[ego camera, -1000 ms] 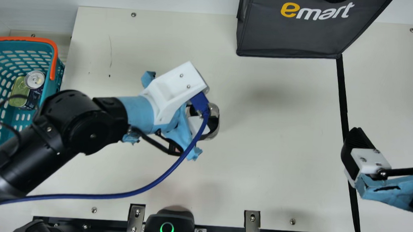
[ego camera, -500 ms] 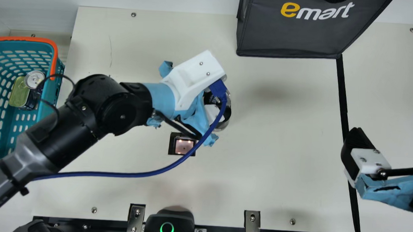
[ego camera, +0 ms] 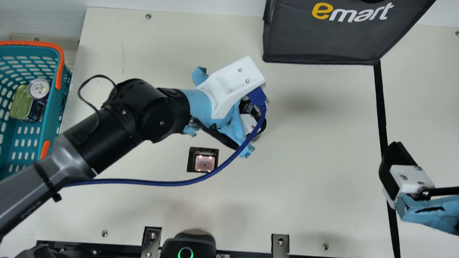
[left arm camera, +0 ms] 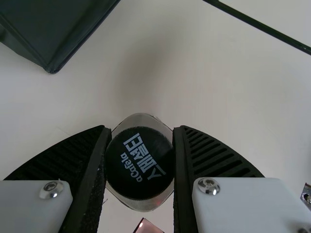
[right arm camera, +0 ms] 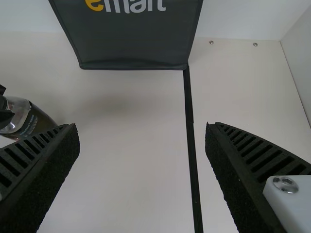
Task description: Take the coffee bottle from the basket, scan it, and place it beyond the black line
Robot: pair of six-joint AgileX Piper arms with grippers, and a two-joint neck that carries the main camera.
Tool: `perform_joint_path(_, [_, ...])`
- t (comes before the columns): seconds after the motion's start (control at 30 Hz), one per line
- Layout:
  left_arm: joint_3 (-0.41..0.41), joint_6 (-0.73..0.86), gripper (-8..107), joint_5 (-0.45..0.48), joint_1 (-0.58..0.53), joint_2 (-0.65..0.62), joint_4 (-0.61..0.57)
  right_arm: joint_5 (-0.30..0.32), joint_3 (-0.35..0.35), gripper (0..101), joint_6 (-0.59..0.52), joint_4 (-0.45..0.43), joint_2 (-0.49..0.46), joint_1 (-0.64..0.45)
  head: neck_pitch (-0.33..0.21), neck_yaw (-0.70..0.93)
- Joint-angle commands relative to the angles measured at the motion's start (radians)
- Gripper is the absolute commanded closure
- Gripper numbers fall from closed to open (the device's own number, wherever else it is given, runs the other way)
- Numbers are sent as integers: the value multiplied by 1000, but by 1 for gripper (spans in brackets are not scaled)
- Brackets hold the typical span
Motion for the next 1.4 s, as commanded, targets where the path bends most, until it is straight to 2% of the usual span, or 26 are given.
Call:
perform_joint_path(0.0, [-1,3,89,-5,-3,7,0,0,0,10,0,0,0,0,-26,2])
perform_joint_path(0.47, [0,18,89,-31,-12,49,9,-1,0,10,0,0,0,0,-26,2])
perform_joint_path(1.23, [-38,10,12,-3,-7,66,12,0,0,10,0,0,0,0,-26,2])
perform_joint_path(1.37, [-47,4,9,4,-5,64,11,0,0,10,0,0,0,0,-26,2])
